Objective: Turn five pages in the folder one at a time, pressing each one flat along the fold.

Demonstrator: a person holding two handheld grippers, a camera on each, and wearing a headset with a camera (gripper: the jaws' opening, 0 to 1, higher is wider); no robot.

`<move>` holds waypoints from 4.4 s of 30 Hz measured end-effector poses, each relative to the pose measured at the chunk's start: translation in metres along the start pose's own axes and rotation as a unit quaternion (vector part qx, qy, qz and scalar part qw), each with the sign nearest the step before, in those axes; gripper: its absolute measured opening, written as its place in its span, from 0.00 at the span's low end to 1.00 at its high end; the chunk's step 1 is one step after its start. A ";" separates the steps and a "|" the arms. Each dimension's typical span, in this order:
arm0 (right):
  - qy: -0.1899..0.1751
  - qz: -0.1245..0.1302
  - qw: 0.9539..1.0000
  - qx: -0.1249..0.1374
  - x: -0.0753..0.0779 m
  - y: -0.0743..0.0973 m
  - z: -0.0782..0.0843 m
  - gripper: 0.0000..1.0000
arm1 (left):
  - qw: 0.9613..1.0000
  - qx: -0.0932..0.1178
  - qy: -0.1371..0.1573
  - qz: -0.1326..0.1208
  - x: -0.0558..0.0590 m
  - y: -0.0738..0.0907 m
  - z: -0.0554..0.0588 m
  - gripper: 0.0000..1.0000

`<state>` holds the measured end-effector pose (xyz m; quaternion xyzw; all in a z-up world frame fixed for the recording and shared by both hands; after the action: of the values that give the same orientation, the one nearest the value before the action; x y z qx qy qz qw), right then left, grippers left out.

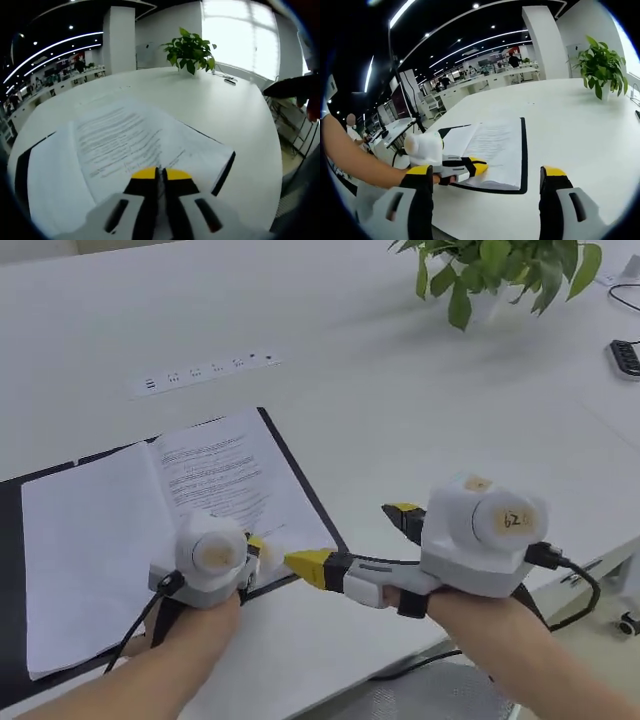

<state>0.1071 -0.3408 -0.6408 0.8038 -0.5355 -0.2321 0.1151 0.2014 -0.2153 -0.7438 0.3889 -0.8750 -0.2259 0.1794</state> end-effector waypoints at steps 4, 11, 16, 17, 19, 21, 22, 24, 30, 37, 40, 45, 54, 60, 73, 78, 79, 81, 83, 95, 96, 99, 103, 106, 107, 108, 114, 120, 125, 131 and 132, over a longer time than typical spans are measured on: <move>-0.021 -0.014 1.000 -0.015 0.001 -0.019 0.002 0.84 | 1.000 0.006 0.028 -0.010 -0.004 -0.001 0.000 0.00; -0.045 -0.023 0.998 -0.037 0.007 -0.041 0.012 0.79 | 0.997 0.012 0.077 -0.005 -0.008 -0.003 0.000 0.00; -0.051 -0.025 0.998 -0.038 0.008 -0.045 0.017 0.77 | 0.993 0.015 0.121 0.002 -0.011 -0.003 0.001 0.00; -0.051 -0.025 0.997 -0.043 0.008 -0.046 0.018 0.76 | 0.992 0.015 0.123 0.003 -0.012 -0.004 0.001 0.00; -0.053 -0.026 0.997 -0.047 0.009 -0.049 0.022 0.76 | 0.990 0.016 0.138 0.007 -0.013 -0.004 0.000 0.00; -0.058 -0.028 0.997 -0.052 0.009 -0.051 0.025 0.75 | 0.989 0.015 0.144 0.009 -0.013 -0.004 0.000 0.00; -0.059 -0.028 0.996 -0.054 0.010 -0.054 0.026 0.75 | 0.990 0.015 0.142 0.010 -0.013 -0.004 0.000 0.00; -0.060 -0.029 0.996 -0.059 0.010 -0.058 0.028 0.72 | 0.990 0.014 0.143 0.012 -0.013 -0.004 0.000 0.00; -0.078 -0.032 0.995 -0.063 0.010 -0.068 0.033 0.67 | 0.991 0.011 0.135 0.014 -0.013 -0.004 -0.001 0.00; -0.088 -0.025 0.993 -0.070 0.019 -0.078 0.038 0.65 | 0.991 0.011 0.131 0.012 -0.013 -0.004 -0.001 0.00; -0.091 -0.024 0.993 -0.075 0.021 -0.080 0.040 0.65 | 0.991 0.012 0.130 0.012 -0.012 -0.004 -0.002 0.00; -0.098 -0.026 0.992 -0.076 0.023 -0.082 0.042 0.65 | 0.991 0.012 0.130 0.012 -0.012 -0.004 -0.002 0.00; -0.123 -0.014 0.989 -0.079 0.032 -0.079 0.043 0.52 | 0.992 0.014 0.125 0.014 -0.012 -0.005 -0.002 0.00; -0.118 -0.007 0.989 -0.085 0.035 -0.076 0.044 0.41 | 0.993 0.015 0.120 0.013 -0.012 -0.005 -0.002 0.00; -0.080 0.000 0.992 -0.099 0.034 -0.077 0.046 0.29 | 0.993 0.013 0.120 0.014 -0.012 -0.005 -0.002 0.00; -0.076 0.006 0.994 -0.080 0.037 -0.074 0.040 0.35 | 0.993 0.013 0.120 0.014 -0.013 -0.005 -0.002 0.00; -0.077 0.009 0.994 -0.080 0.038 -0.074 0.041 0.35 | 0.993 0.013 0.120 0.013 -0.013 -0.005 -0.003 0.00; -0.080 0.010 0.994 -0.080 0.039 -0.075 0.041 0.35 | 0.993 0.013 0.119 0.013 -0.013 -0.005 -0.003 0.00; -0.080 0.011 0.993 -0.084 0.040 -0.075 0.042 0.36 | 0.993 0.013 0.120 0.013 -0.013 -0.005 -0.003 0.00; -0.095 0.009 0.991 -0.096 0.040 -0.076 0.049 0.29 | 0.993 0.013 0.119 0.011 -0.013 -0.005 -0.003 0.00; -0.096 0.010 0.991 -0.095 0.041 -0.076 0.049 0.29 | 0.993 0.013 0.120 0.011 -0.013 -0.005 -0.003 0.00; -0.101 0.011 0.990 -0.094 0.041 -0.076 0.049 0.30 | 0.993 0.013 0.120 0.011 -0.013 -0.005 -0.003 0.00; -0.105 0.011 0.990 -0.092 0.041 -0.076 0.050 0.30 | 0.993 0.012 0.119 0.011 -0.014 -0.005 -0.003 0.00; -0.110 0.015 0.989 -0.094 0.044 -0.077 0.052 0.29 | 0.993 0.012 0.119 0.012 -0.014 -0.005 -0.003 0.00; -0.111 0.015 0.989 -0.093 0.044 -0.077 0.052 0.29 | 0.992 0.012 0.122 0.012 -0.014 -0.005 -0.003 0.00; -0.114 0.015 0.989 -0.094 0.044 -0.076 0.052 0.29 | 0.992 0.012 0.122 0.012 -0.014 -0.005 -0.003 0.00; -0.106 0.014 0.990 -0.096 0.043 -0.076 0.051 0.28 | 0.993 0.013 0.120 0.011 -0.014 -0.005 -0.003 0.00; -0.083 0.027 0.991 -0.100 0.045 -0.074 0.050 0.19 | 0.992 0.011 0.123 0.011 -0.014 -0.005 -0.003 0.00; -0.062 0.023 0.992 -0.108 0.044 -0.071 0.048 0.04 | 0.992 0.010 0.125 0.010 -0.013 -0.005 -0.003 0.00; -0.059 0.029 0.992 -0.107 0.044 -0.072 0.049 0.00 | 0.991 0.007 0.135 0.010 -0.013 -0.004 -0.005 0.00; -0.061 0.028 0.992 -0.106 0.043 -0.072 0.049 0.00 | 0.991 0.006 0.136 0.010 -0.014 -0.003 -0.005 0.00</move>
<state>0.1546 -0.3487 -0.7250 0.7563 -0.5359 -0.3328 0.1732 0.2143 -0.2080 -0.7437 0.4080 -0.8477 -0.1635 0.2970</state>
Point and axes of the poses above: the centre of the closed fingertips' face, and the gripper's own axes: y roughly backward along the fingers, x roughly to its right, z roughly out of its underside, the point moved 7 cm from there along y, roughly backward along the fingers, and after that the axes turned 3 degrees about y, right-handed, at the moved point
